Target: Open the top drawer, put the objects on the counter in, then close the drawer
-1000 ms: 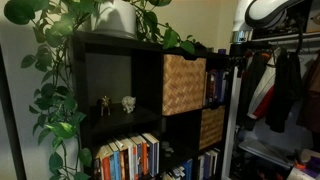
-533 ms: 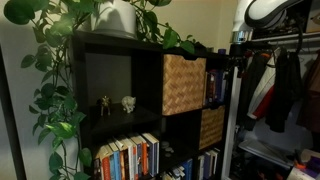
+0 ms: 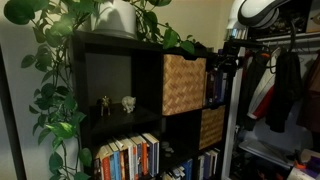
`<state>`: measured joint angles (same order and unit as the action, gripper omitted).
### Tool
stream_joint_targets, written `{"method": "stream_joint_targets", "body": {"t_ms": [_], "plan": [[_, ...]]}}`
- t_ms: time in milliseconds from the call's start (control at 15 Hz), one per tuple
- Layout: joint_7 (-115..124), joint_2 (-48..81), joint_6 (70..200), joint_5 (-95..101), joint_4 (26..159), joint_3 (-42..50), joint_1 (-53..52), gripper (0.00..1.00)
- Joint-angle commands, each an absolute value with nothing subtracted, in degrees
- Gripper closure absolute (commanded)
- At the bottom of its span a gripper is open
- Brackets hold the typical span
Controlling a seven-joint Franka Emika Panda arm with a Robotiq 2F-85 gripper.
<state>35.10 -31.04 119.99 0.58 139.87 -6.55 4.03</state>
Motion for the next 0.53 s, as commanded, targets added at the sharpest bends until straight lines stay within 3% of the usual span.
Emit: {"method": "stream_joint_targets", "body": {"t_ms": [0,467], "plan": [[43.40,-29.74,121.13,-2.80,137.09,-7.48,5.55,0.00],[57.10,-28.95,133.17,-8.75,136.94,-8.40,4.92,0.00]]}}
